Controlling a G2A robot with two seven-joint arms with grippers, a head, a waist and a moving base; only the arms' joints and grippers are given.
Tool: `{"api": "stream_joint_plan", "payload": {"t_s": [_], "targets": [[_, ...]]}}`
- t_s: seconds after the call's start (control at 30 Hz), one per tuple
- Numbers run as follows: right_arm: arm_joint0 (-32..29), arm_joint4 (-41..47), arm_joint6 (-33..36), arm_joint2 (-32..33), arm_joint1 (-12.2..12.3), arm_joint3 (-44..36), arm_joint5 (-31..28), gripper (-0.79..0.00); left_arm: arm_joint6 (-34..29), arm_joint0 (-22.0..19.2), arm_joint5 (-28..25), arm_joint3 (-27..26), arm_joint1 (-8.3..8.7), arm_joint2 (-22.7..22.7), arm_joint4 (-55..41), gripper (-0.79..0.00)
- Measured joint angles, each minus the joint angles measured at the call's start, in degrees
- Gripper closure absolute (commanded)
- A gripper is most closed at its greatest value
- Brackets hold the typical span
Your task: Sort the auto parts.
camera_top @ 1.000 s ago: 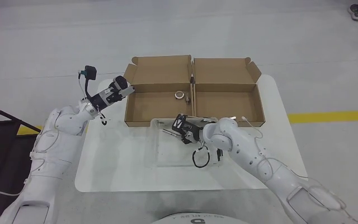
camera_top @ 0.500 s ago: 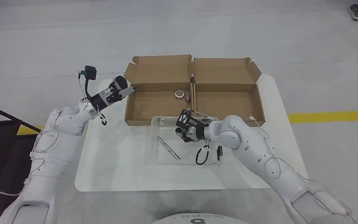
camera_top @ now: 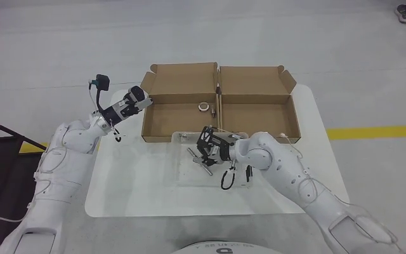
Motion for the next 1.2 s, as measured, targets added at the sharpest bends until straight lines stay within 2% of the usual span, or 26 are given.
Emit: {"api": "stream_joint_plan", "payload": {"t_s": [0.13, 0.33, 0.67, 0.87, 1.2], "targets": [[0.4, -5.3, 0.1, -1.4, -0.3, 0.0, 4.3, -0.372, 0.0, 0.0, 0.0, 0.0, 0.0, 0.0, 0.0, -0.785], [0.4, -7.9, 0.7, -2.1, -0.5, 0.2, 6.6, -0.351, 0.0, 0.0, 0.0, 0.0, 0.0, 0.0, 0.0, -0.785], [0.6, -8.8, 2.0, -2.1, -0.6, 0.6, 7.5, -0.289, 0.0, 0.0, 0.0, 0.0, 0.0, 0.0, 0.0, -0.785], [0.9, -10.7, 2.9, -2.5, -0.7, 0.5, 8.4, -0.283, 0.0, 0.0, 0.0, 0.0, 0.0, 0.0, 0.0, -0.785], [1.3, -11.1, 4.5, -3.7, -1.1, -0.2, 6.5, -0.283, 0.0, 0.0, 0.0, 0.0, 0.0, 0.0, 0.0, -0.785]]}}
